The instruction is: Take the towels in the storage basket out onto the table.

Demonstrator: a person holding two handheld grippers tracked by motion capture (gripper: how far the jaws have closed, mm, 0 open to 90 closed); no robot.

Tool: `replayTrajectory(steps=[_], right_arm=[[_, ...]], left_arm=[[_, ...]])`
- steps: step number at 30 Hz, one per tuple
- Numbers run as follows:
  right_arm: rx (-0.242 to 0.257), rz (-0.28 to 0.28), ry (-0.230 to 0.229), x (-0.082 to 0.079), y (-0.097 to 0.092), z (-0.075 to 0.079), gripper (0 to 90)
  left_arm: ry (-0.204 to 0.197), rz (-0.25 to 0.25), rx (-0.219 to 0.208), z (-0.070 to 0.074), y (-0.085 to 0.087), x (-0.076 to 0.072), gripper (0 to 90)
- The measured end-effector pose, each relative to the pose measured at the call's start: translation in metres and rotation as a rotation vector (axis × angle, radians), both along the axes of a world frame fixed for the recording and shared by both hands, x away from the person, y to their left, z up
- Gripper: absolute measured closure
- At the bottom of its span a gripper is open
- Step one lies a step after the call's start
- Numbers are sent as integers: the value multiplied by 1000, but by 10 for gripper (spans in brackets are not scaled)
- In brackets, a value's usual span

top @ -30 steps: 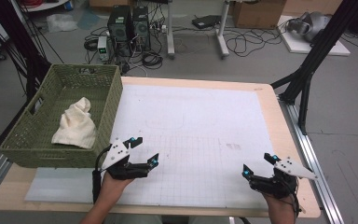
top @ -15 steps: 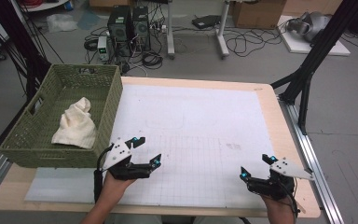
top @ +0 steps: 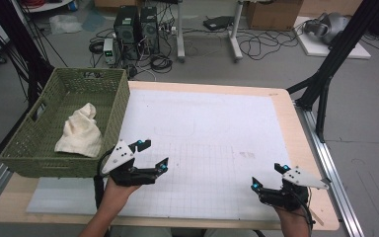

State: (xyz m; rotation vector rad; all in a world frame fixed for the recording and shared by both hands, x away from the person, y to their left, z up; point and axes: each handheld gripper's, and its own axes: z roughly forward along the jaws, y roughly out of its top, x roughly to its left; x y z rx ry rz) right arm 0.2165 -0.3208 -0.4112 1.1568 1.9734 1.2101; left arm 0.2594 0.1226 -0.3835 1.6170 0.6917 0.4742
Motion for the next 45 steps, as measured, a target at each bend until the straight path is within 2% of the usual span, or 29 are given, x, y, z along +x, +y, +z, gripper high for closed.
replayTrajectory(steps=[4, 10, 16, 20, 24, 27, 31, 33, 37, 40, 45], right_arm=[[4, -2, 1, -1, 0, 0, 84], [7, -4, -2, 0, -1, 0, 83], [4, -1, 1, 0, 1, 0, 84], [10, -1, 7, 2, 0, -2, 83], [11, 0, 12, 2, -1, -2, 83], [7, 2, 12, 3, -1, -2, 83], [10, 22, 25, 4, 1, -4, 83], [8, 26, 24, 4, 2, -4, 83], [-1, 26, 24, 4, 4, -5, 83], [-1, 26, 25, 4, 5, -4, 83], [-1, 23, 30, 5, 4, -6, 83]], left_arm=[[9, -1, 4, 1, -1, 3, 180], [-13, -10, 8, 17, 2, 4, 183], [-19, -6, 15, 31, 16, 7, 183], [-28, -4, 0, 41, 27, 8, 183], [-31, 21, -13, 48, 37, 11, 186], [-34, 43, -36, 57, 50, 14, 187], [-42, 88, -39, 71, 73, 21, 186], [-47, 114, -30, 77, 86, 25, 187], [-34, 169, -40, 86, 117, 36, 189], [-21, 212, -39, 88, 135, 43, 189], [37, 290, -19, 80, 163, 62, 189]])
